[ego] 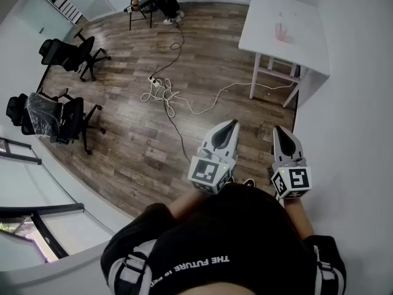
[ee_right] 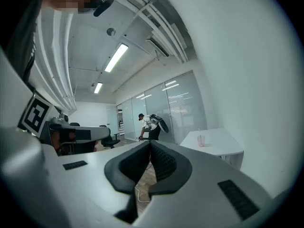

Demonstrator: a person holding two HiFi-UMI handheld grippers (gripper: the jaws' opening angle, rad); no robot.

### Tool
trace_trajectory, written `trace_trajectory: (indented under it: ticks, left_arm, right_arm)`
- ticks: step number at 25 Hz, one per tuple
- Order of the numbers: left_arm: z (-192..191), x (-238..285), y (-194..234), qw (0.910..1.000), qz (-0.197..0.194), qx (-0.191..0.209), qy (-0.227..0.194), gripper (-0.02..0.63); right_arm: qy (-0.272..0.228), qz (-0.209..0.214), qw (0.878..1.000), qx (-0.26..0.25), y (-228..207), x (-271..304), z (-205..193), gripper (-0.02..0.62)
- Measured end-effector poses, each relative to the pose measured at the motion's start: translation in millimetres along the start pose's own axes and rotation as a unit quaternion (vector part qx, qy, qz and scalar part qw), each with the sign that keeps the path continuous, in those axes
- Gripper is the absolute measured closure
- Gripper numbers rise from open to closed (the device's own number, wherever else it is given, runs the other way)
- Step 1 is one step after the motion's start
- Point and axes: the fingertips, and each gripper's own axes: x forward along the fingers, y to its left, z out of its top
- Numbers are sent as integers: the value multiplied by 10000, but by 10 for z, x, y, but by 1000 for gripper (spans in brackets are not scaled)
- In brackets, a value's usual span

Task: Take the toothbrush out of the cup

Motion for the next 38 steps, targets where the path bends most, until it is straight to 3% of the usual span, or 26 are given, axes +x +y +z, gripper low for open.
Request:
trace_trajectory:
  ticks: [8, 17, 27, 34, 38]
  left_arm:
    - [-99, -58, 122, 9999, 160, -1, -34, 586]
    - [122, -181, 364, 9977, 514, 182, -397, 586]
    - [104, -260, 419, 9994, 27, 333, 28, 586]
    - [-91, -293, 398, 9967, -737, 42, 333, 586]
    - [-207, -218, 467, 9952, -799, -92, 557, 586]
  right_arm:
    - [29, -111, 9999, 20, 22, -1, -72, 578]
    - [-166, -57, 9997, 181, 140, 43, 45, 579]
    - [-212, 110, 9995, 215, 441, 196, 112, 580]
    - [-255, -27, 9995, 210, 579, 276, 115, 580]
    - [-307, -43, 9993, 192, 548, 338, 135, 580]
